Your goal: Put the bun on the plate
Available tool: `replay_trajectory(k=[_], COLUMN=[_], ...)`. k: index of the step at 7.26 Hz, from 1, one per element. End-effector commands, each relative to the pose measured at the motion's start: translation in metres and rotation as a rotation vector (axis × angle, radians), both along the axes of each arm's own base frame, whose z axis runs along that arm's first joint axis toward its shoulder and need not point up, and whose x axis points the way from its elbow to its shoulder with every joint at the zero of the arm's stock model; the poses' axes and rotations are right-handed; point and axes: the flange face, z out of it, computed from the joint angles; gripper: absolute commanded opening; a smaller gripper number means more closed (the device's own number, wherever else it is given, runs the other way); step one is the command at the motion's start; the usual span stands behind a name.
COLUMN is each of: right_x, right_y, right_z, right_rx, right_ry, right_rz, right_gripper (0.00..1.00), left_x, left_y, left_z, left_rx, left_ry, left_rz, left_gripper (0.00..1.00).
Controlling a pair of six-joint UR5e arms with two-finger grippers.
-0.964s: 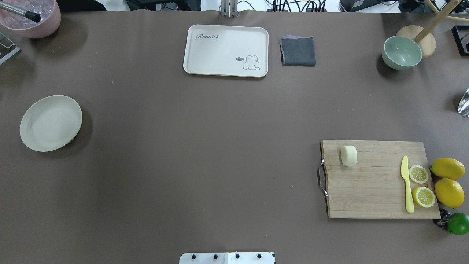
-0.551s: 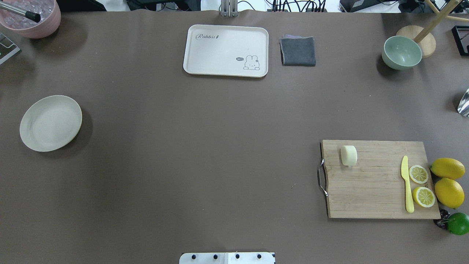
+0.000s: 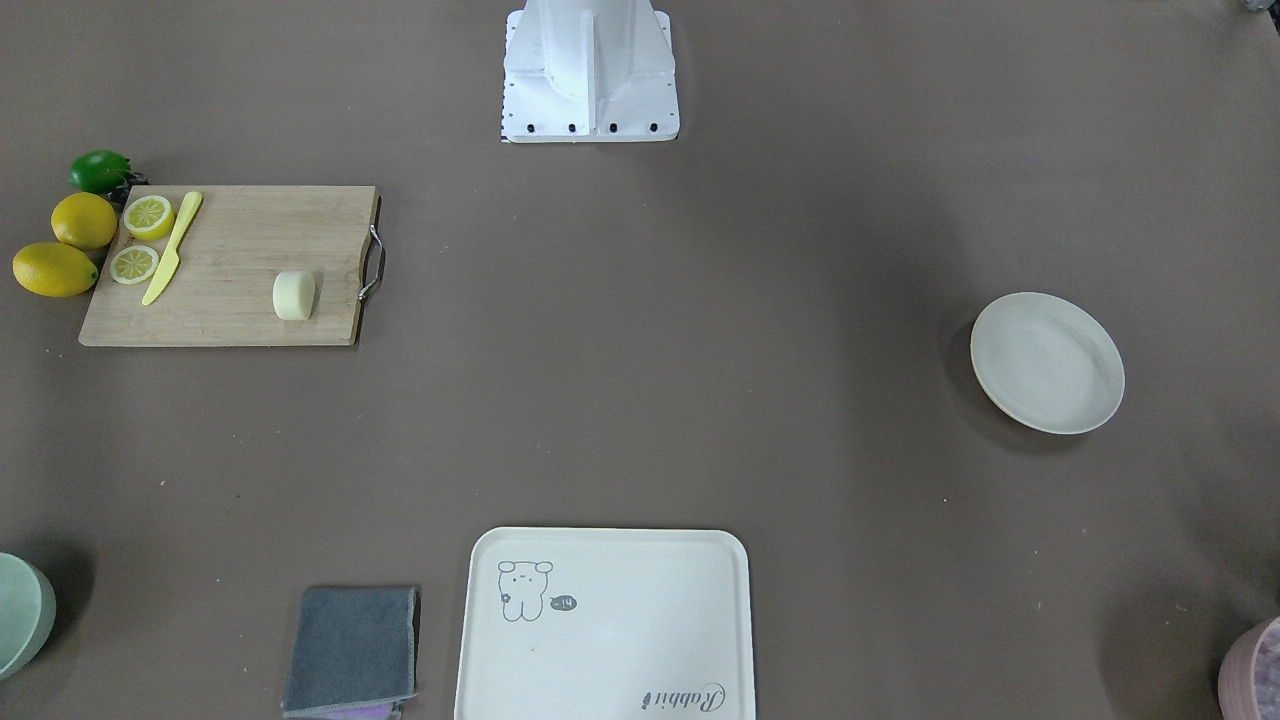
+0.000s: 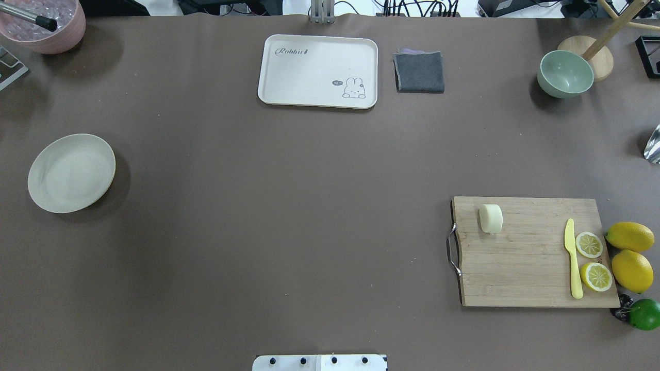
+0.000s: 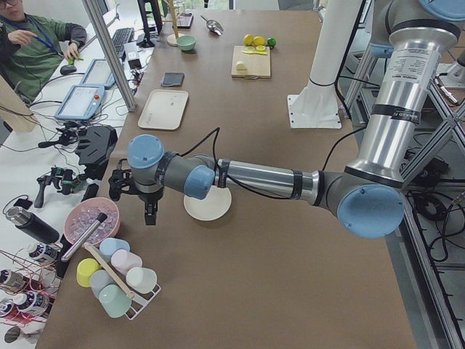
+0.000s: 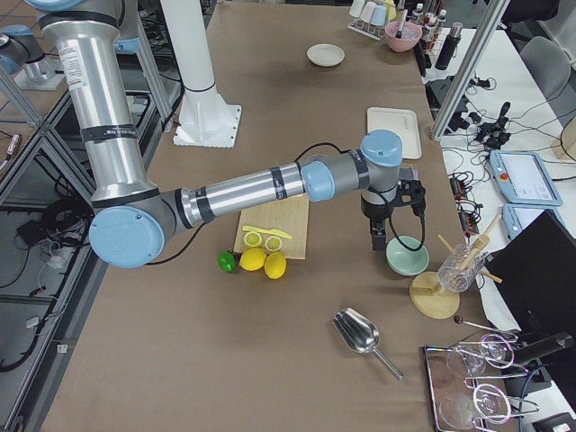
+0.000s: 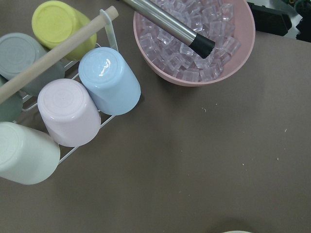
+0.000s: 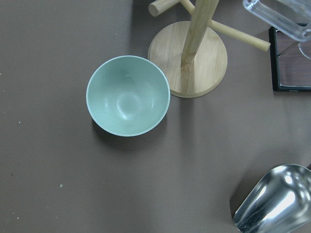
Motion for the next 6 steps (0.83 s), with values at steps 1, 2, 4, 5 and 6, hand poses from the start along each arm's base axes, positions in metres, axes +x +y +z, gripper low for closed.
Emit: replay_trajectory(k=[1, 2, 4, 5, 6], right_x=[0.000, 0.000, 0.000, 0.000, 0.000], right_y=[-0.001, -0.001, -0.001, -0.002, -0.002], right_z=[-0.002, -0.002, -0.003, -0.004, -0.003], right_rx=[0.003, 0.003, 0.006, 0.007, 0.006], right_ry=[-0.002, -0.002, -0.001, -0.001, 0.001], right_rz=[0.000, 0.000, 0.000, 0.000, 0.000], right_gripper=[1.00, 1.00, 1.00, 1.00, 1.00], left_x=[0.021, 0.036, 0.125, 0.149, 0.166], left_y=[0.018, 0.016, 0.019, 0.020, 0.021], left_z=[0.021, 0.016, 0.013, 0.013, 0.023], left_rx=[0.067, 0.080, 0.109, 0.116, 0.139], left_ry=[0.005, 0.007, 0.004, -0.012, -0.048], left_rz=[0.056, 0.083, 0.237, 0.271, 0.286], left_gripper=[0.98, 0.98, 0.98, 0.98, 0.97])
